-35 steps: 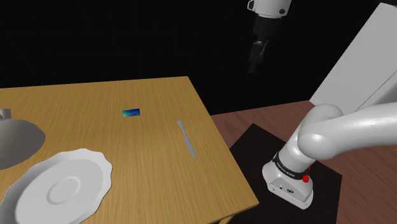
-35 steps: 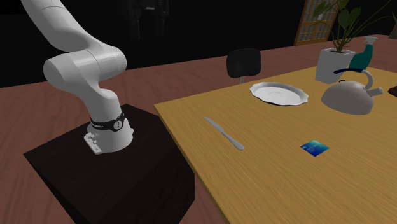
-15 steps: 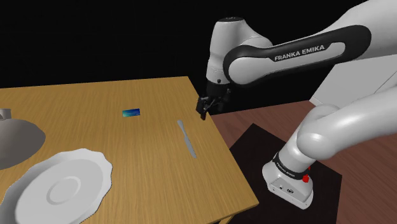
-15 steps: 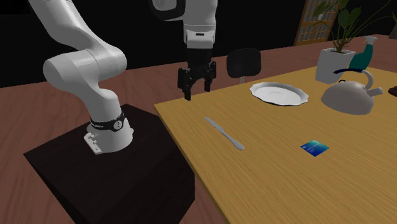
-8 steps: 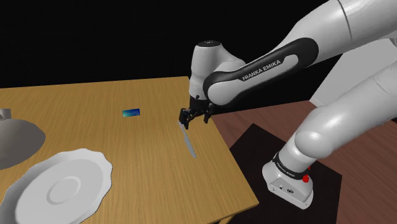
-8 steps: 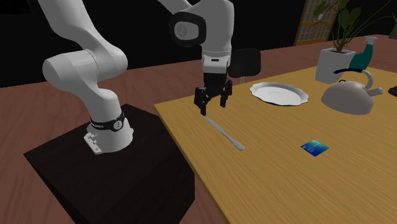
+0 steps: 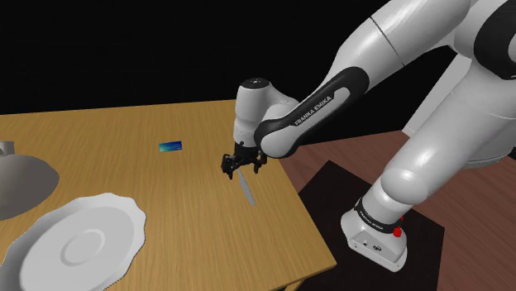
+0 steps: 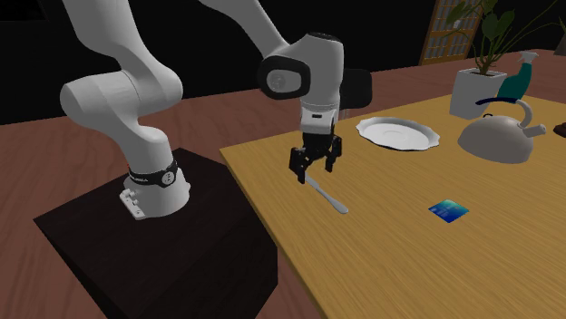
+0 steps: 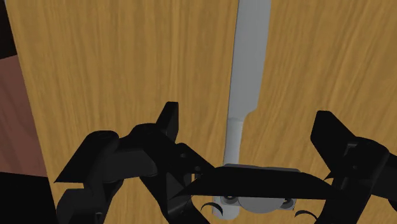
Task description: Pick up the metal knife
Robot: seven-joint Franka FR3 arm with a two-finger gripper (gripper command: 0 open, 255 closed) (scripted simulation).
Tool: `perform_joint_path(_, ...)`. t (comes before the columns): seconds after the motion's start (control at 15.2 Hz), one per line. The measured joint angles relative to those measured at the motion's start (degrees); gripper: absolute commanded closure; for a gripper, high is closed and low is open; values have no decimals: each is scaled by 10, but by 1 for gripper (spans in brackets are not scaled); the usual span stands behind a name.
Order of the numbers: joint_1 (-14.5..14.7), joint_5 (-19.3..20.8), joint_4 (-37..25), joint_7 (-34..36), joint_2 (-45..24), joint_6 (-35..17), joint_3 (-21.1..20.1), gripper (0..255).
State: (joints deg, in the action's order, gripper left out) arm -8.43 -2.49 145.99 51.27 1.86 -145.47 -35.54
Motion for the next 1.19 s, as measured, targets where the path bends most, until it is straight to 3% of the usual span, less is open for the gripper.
perform_joint_path(0.26,-2,32,1,24,-31,-27,1,0)
perform_joint_path(0.33,-2,34,2,26,-33,-29,1,255)
perform_joint_path(0.99,-2,36,2,28,-35,-31,0,255)
perform_joint_path(1.19,-2,18,-1,14,-17,-15,-1,255)
